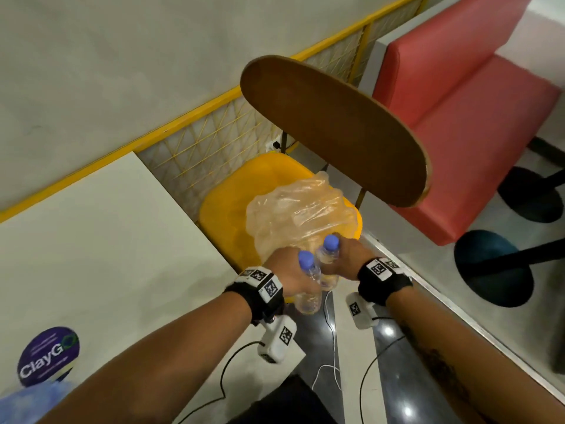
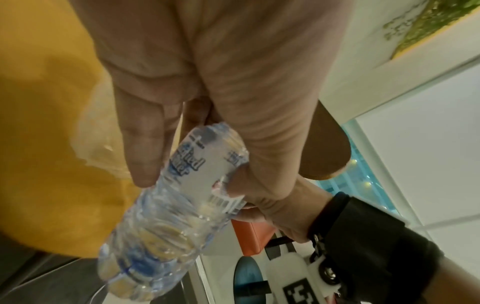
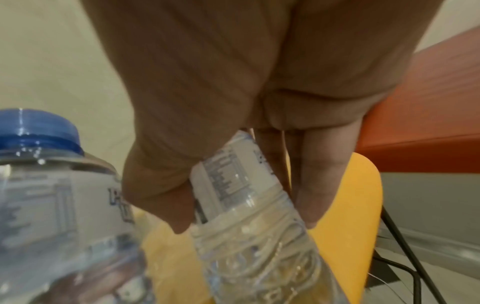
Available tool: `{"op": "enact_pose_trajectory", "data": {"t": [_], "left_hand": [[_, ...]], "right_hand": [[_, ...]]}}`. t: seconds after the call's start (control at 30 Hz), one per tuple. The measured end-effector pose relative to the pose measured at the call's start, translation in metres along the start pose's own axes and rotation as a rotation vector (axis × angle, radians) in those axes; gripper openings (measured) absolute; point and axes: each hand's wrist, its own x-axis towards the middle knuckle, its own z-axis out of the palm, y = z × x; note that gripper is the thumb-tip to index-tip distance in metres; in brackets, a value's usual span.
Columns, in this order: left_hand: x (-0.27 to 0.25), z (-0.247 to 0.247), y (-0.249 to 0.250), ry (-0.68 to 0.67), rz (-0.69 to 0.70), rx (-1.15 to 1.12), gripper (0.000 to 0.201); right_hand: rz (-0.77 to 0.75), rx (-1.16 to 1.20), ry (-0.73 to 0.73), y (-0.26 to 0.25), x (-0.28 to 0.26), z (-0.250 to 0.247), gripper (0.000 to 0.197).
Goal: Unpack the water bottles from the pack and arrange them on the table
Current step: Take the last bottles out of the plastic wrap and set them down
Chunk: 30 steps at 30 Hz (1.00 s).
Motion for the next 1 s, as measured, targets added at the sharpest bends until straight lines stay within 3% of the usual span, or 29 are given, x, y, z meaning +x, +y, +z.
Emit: {"op": "enact_pose_trajectory", "data": {"t": [0.13,0.23,0.33,0.6,0.8,1.0], "left_hand": [[-0.047,0.001,-0.037,0.112,0.045,0.026,0.051],[-0.094,-0.014,-0.072,0.209,0.000,0.099,0.055],[-0.139,-0.035,-0.111,0.323,-0.070,0.159,0.050],[-0.240,-0.092,-0.222,0.459,-0.281,0.291,0.055],[-0.275,-0.108,-0.288,0.501,-0.363,0.294,0.047],[-0.288,-0.109,-0.334,0.502,-0.317,0.280,0.040]], "right_hand": [[-0.048,0.045,0.077,-0.012,-0.049,0.025,0.055],[-0.090,0.060,0.099,-0.034,-0.082,0.047,0.054],[-0.135,0.047,0.052,-0.066,-0.105,0.075,0.055],[-0.406,-0.106,-0.107,-0.187,-0.120,0.191,0.060],[-0.498,-0.170,-0.180,-0.279,-0.131,0.260,0.054],[-0.511,-0.191,-0.173,-0.323,-0.133,0.308,0.051]]}}
